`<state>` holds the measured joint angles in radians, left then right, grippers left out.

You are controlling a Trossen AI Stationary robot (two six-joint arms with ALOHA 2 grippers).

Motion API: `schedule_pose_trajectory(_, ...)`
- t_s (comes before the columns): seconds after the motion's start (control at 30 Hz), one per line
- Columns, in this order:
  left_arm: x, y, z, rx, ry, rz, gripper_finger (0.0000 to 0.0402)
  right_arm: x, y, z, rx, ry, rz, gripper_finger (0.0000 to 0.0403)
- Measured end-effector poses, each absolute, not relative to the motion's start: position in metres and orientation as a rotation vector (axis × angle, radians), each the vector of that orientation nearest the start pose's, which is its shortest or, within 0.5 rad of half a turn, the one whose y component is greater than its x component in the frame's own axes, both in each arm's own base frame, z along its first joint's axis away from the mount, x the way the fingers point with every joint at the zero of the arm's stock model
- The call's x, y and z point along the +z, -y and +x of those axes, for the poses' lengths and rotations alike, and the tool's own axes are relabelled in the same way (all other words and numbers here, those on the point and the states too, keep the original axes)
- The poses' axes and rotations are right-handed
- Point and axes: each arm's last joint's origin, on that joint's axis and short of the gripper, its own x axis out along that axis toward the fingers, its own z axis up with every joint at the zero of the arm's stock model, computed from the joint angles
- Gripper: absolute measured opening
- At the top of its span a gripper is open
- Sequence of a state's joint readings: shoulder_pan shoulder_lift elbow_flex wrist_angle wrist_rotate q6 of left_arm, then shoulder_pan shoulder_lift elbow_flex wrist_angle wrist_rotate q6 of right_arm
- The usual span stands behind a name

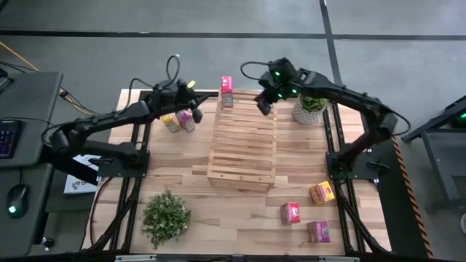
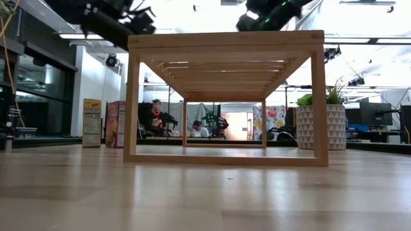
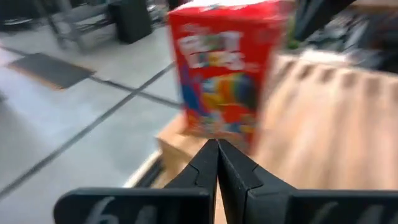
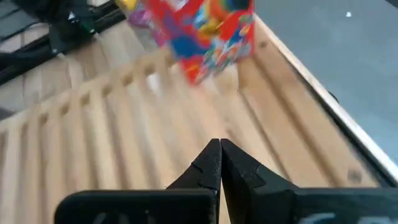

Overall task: Stack cereal on shelf
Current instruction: Put the red cereal box on the shelf aligned with the red cereal box

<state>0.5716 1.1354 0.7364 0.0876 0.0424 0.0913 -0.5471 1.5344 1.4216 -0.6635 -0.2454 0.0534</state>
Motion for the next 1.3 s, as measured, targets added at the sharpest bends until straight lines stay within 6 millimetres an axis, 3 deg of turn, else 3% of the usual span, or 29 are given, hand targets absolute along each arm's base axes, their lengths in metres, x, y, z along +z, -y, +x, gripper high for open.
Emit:
schedule_pose_trajectory(0.17,0.256,-0.105,0.193,0.421,-0.135,-0.012,0.0000,0.328,0.122,0.243,-0.359,-0.686,0.344,0.0000)
schedule_pose_trajectory(0.33,0.248,-0.083,0.176,0.368,0.043,-0.005,0.0001,0.319,0.075,0.203,-0.328,-0.517,0.394,0.0000)
schedule_pose_trajectory(0.47,0.258,-0.075,0.168,0.345,0.114,0.014,0.0000,0.317,0.039,0.185,-0.124,-0.264,0.424,0.0000)
schedule_pose_trajectory(0.6,0.263,-0.070,0.165,0.325,0.139,0.019,0.0001,0.320,0.007,0.176,0.135,0.043,0.368,0.0000)
schedule_pose_trajectory(0.7,0.263,-0.067,0.166,0.309,0.136,0.018,0.0000,0.322,-0.010,0.174,0.250,0.182,0.313,0.0000)
schedule_pose_trajectory(0.8,0.260,-0.064,0.169,0.290,0.119,0.012,0.0001,0.324,-0.020,0.175,0.281,0.241,0.267,0.0000)
schedule_pose_trajectory(1.0,0.254,-0.060,0.174,0.256,0.069,0.010,0.0001,0.325,-0.019,0.183,0.070,0.279,0.227,0.0012)
schedule_pose_trajectory(1.1,0.253,-0.058,0.175,0.252,0.052,0.031,0.0000,0.338,-0.020,0.184,0.059,0.167,0.240,0.0046)
schedule_pose_trajectory(1.3,0.252,-0.058,0.175,0.249,0.044,0.021,0.0000,0.374,-0.026,0.184,-0.135,-0.155,0.273,0.0154)
